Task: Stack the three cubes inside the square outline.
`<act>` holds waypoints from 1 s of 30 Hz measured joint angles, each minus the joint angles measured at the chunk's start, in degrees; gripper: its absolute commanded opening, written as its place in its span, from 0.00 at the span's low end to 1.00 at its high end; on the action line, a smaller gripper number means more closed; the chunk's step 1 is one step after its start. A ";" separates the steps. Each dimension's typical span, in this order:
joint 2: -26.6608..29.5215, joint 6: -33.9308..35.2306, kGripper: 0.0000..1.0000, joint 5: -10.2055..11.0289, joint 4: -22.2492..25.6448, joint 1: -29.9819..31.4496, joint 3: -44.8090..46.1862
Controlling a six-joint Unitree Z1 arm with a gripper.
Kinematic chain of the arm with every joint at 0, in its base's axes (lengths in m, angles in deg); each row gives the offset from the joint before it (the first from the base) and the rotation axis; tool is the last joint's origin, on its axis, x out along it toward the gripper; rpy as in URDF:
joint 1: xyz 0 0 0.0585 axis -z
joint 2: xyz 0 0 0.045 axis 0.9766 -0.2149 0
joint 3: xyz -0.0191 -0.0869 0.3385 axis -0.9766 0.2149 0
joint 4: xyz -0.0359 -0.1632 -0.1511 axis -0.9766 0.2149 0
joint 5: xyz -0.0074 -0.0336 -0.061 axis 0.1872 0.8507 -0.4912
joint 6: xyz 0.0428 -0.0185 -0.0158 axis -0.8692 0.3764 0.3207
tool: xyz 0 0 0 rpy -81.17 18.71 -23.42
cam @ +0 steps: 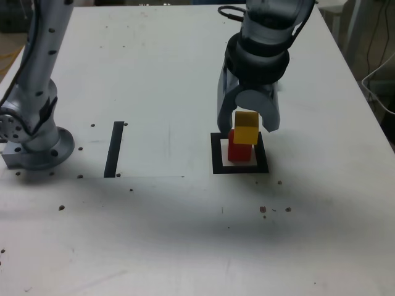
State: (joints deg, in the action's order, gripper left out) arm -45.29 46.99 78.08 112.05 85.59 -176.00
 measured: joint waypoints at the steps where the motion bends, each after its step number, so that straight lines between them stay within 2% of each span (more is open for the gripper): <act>1: 0.00 0.00 0.99 0.00 0.00 0.00 0.06; 13: 1.80 -0.16 0.99 -0.01 0.57 0.00 0.94; 20: 4.11 -2.29 0.99 -0.80 -2.97 -0.29 2.75; 25: 6.56 -3.51 0.99 -1.29 -3.38 -2.94 4.17; 30: 7.43 -6.95 0.99 -0.18 -1.29 -7.10 2.11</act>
State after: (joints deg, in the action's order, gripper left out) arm -37.86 40.04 77.89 110.77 78.48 -173.89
